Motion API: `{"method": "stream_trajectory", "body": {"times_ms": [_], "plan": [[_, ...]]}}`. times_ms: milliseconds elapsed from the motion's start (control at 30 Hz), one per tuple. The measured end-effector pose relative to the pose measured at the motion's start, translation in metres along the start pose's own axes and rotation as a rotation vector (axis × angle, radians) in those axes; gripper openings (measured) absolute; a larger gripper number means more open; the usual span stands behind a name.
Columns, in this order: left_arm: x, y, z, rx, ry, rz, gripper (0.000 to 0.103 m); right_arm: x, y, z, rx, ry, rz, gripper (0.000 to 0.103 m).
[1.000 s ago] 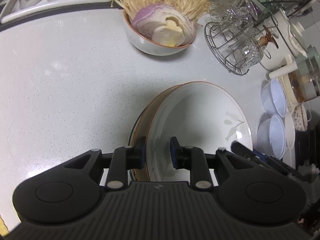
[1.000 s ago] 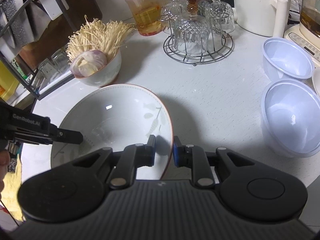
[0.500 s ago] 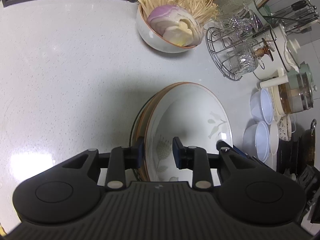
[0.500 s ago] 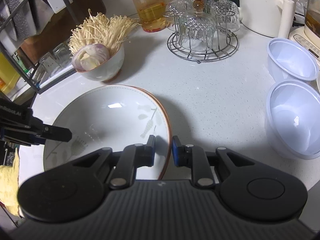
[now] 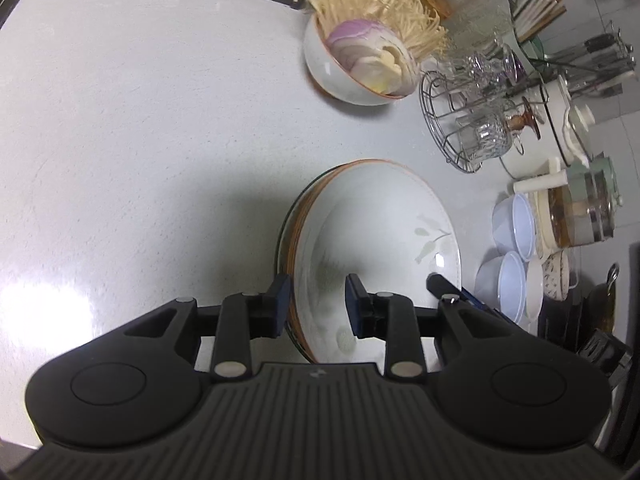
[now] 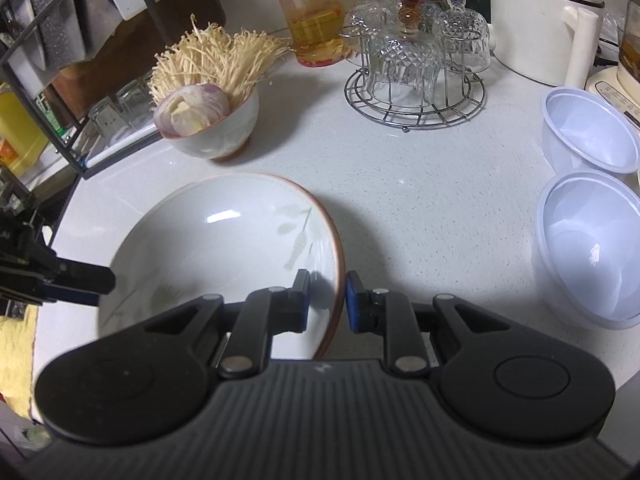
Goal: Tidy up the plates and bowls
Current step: 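Lower the plate stack with both grippers onto the counter beside the mushroom bowl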
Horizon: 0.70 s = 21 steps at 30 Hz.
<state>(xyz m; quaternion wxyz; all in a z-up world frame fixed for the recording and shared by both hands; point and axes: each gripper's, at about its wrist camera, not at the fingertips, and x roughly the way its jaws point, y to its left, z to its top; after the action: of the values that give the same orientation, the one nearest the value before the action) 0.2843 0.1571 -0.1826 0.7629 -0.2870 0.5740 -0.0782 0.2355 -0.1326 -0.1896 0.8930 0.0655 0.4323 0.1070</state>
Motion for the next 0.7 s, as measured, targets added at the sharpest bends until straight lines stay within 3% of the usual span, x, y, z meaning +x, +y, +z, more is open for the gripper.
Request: {"method": "stream_trajectory", "body": {"times_ms": [200,333,700], "plan": [[-0.010,0.002,-0.010,-0.002,-0.043,0.023,0.033,-0.001,0.001,-0.003,-0.016,-0.005,0.003,0.021],[-0.023,-0.010,-0.019,0.061,-0.104,0.077,0.033,-0.006,-0.001,-0.002,0.009,-0.018,0.000,0.021],[-0.092,-0.059,-0.034,0.246,-0.287,0.092,0.033,-0.081,0.022,0.018,0.046,-0.187,-0.006,0.022]]}}
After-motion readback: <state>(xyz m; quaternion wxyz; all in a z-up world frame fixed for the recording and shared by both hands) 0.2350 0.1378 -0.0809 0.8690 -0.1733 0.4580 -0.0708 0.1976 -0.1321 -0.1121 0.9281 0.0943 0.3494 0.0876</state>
